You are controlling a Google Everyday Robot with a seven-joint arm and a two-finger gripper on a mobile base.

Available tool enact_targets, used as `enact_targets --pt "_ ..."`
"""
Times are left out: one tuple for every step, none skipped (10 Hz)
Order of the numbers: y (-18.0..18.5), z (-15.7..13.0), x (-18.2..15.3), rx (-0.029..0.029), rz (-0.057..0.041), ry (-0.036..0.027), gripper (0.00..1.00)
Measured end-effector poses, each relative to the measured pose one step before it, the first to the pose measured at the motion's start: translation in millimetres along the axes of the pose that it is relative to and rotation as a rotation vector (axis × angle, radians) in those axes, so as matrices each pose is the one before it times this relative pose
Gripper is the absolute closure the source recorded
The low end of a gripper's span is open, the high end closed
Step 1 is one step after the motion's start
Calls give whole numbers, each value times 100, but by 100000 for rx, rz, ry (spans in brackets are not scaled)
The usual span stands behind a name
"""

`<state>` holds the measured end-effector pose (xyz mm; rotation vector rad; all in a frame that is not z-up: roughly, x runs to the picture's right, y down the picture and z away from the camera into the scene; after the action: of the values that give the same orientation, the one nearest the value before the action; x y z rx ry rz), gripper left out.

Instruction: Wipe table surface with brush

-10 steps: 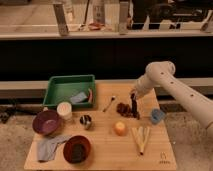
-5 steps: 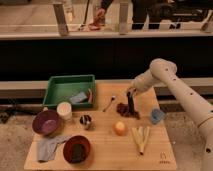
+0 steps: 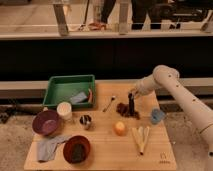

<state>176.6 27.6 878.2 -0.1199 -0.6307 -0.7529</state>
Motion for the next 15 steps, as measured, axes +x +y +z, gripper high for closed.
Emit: enact_targets --pt "158 366 282 1008 977 91 100" --pt "419 197 359 668 975 183 100" --pt "389 134 443 733 1076 545 100" --pt "510 217 338 496 1014 416 100" --pt "305 -33 228 518 631 557 100" --pt "152 -178 -21 429 55 518 100" --pt "109 -334 -158 79 114 555 100" --pt "39 -733 -299 9 92 947 100" --pt "198 -757 -174 -267 388 1074 100" --pt "166 -441 -115 -312 382 705 100" --pt "360 -796 -106 -605 869 1249 100" --pt "387 -508 32 -576 818 744 100" --pt "295 -348 96 -402 639 555 100" --pt "292 -383 172 -847 699 640 100" --pt "-159 31 15 -139 96 -273 100"
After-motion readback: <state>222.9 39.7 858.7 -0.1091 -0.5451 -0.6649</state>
